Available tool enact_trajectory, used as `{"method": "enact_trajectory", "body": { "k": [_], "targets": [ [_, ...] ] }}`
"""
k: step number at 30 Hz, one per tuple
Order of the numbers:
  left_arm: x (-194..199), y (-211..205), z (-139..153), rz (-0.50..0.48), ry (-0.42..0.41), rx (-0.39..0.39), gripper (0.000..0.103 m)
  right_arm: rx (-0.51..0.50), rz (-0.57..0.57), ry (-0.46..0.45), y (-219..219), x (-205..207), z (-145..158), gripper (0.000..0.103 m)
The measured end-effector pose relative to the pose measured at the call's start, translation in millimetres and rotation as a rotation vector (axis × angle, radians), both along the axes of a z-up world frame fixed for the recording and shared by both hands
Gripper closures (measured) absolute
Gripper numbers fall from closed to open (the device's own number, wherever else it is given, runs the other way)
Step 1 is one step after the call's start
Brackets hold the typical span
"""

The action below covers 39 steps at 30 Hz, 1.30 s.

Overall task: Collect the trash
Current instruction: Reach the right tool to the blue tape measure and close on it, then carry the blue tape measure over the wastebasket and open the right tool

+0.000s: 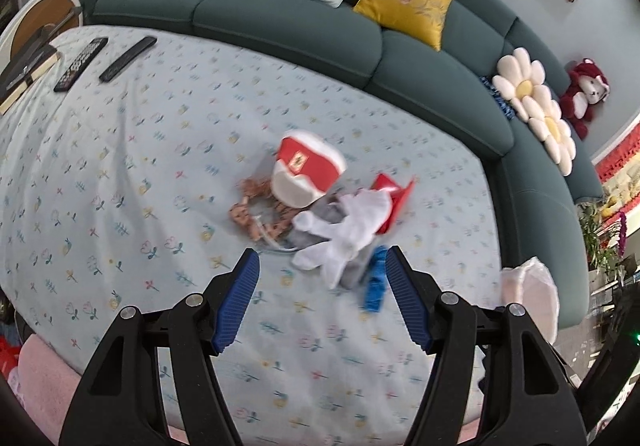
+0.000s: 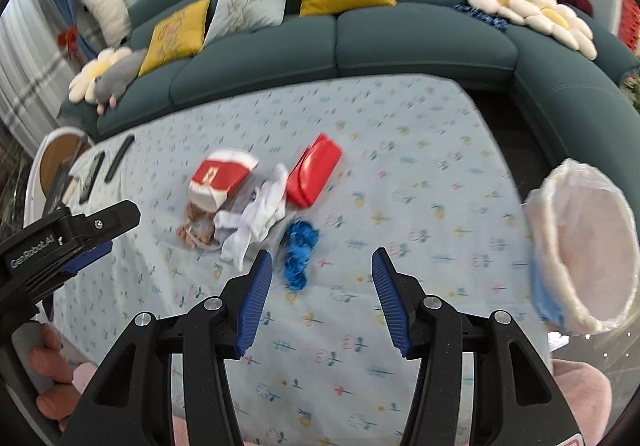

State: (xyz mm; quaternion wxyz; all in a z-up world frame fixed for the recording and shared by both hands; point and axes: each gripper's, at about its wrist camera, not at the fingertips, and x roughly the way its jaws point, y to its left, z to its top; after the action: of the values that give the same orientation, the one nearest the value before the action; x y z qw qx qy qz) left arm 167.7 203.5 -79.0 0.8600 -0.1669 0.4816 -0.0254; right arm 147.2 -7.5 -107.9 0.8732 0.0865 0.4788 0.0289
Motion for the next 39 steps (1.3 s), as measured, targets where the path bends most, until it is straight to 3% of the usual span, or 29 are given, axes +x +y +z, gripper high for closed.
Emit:
{"method": "enact_trajectory", "body": {
  "k": [9,19,23,28,29,31,39],
  "targets": [
    [32,-7,-52,-0.040,0.110,-0.004,0.041,-0.011,0.027,0.125,25,34,-59,0.057],
    [69,-33,-83,-0.096,0.166,-0.021,0.041,-0.001,0.027,0.189,27,61,-93,0.059],
    [78,-41,-92,-0.112,0.185,-0.031,0.042,0.019,0.017,0.225,23,68,-106,0.071],
    [83,-46,-101,-0.126,0.207,-0.069,0.075,0.048,0.010,0.223,16,70,-110,0.081],
    [83,-48,-102,-0.132,0.207,-0.070,0.078,0.055,0.010,0.224,15,70,-110,0.083],
    [81,-51,-102,-0.146,0.203,-0.069,0.095,0.066,0.002,0.225,12,67,-110,0.083],
    [68,-58,-80,-0.163,0.143,-0.057,0.099,0.097,-0.036,0.202,-6,53,-95,0.085]
  ]
}}
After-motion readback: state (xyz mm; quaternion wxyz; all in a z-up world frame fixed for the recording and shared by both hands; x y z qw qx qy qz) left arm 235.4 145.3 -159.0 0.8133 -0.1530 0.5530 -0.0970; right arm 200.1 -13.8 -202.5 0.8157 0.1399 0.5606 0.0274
